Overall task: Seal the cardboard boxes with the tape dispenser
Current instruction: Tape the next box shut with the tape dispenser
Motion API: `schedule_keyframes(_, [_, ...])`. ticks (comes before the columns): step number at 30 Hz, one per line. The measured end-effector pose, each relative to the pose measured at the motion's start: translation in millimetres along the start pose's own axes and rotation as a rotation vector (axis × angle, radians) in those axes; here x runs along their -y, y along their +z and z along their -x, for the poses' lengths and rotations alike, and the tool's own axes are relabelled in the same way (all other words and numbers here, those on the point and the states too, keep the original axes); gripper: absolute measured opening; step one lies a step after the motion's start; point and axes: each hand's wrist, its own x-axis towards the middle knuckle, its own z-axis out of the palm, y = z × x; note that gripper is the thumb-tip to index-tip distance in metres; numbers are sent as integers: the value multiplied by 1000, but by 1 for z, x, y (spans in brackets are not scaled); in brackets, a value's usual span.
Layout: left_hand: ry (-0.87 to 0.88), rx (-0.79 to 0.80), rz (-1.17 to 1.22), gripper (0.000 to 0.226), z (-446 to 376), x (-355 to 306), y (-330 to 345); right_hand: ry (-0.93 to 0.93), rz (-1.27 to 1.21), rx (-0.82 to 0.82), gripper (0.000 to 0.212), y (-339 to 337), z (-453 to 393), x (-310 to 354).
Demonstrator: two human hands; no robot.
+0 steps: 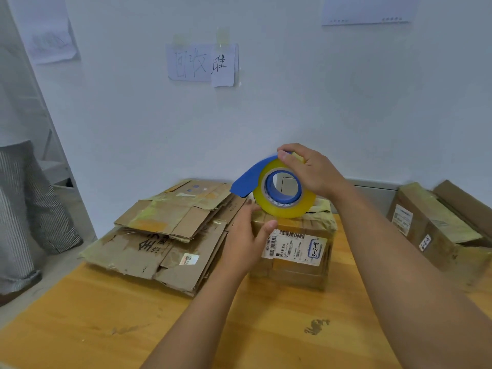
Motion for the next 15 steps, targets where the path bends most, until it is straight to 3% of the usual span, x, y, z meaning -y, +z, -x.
schedule_keyframes(7, [45, 46, -39, 56, -5, 6, -6, -35, -5, -9, 28, -3, -1, -1])
schedule_keyframes(15, [0, 47, -84, 42, -10, 6, -2, -31, 91, -5, 28, -33, 8, -10])
